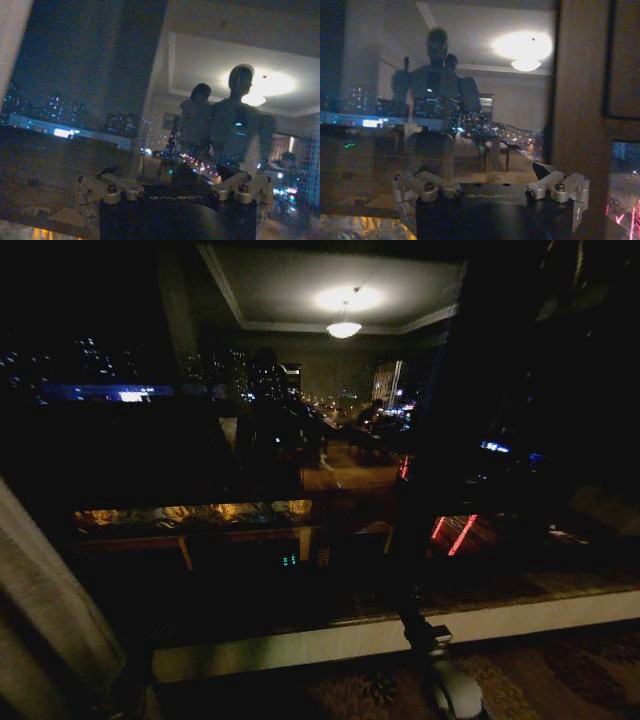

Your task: Open the curtains by pulling them apart, changing their state from closed to fully open.

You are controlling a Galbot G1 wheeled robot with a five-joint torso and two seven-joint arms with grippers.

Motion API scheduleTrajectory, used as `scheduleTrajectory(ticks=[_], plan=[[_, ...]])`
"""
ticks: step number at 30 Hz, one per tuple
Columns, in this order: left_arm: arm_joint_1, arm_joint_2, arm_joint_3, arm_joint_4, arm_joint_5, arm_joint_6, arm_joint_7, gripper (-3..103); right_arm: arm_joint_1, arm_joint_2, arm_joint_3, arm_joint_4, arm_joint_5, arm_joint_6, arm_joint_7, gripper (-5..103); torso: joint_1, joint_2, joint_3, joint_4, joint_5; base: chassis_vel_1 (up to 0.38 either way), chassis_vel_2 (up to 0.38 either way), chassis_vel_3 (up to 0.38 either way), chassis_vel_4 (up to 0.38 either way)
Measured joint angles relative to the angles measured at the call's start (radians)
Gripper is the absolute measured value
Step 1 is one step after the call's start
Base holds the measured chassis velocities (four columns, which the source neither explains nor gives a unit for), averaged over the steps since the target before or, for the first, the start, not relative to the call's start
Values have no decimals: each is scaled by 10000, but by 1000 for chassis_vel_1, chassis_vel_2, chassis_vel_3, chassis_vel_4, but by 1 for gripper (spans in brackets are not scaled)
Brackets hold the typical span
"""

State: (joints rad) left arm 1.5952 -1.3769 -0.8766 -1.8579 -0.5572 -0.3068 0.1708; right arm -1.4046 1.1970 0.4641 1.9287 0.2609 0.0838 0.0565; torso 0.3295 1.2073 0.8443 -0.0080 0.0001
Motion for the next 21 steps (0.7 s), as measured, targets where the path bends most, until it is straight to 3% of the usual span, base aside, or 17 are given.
scheduleTrajectory(ticks=[9,21], plan=[[0,0,2,0,1,-1,-3,100,0,0,1,0,0,0,0,100,0,1,0,0,0,-271,-275,279,294],[0,0,4,-1,2,0,-4,100,0,0,2,0,0,0,0,100,0,1,0,-1,-2,-364,-359,347,366]])
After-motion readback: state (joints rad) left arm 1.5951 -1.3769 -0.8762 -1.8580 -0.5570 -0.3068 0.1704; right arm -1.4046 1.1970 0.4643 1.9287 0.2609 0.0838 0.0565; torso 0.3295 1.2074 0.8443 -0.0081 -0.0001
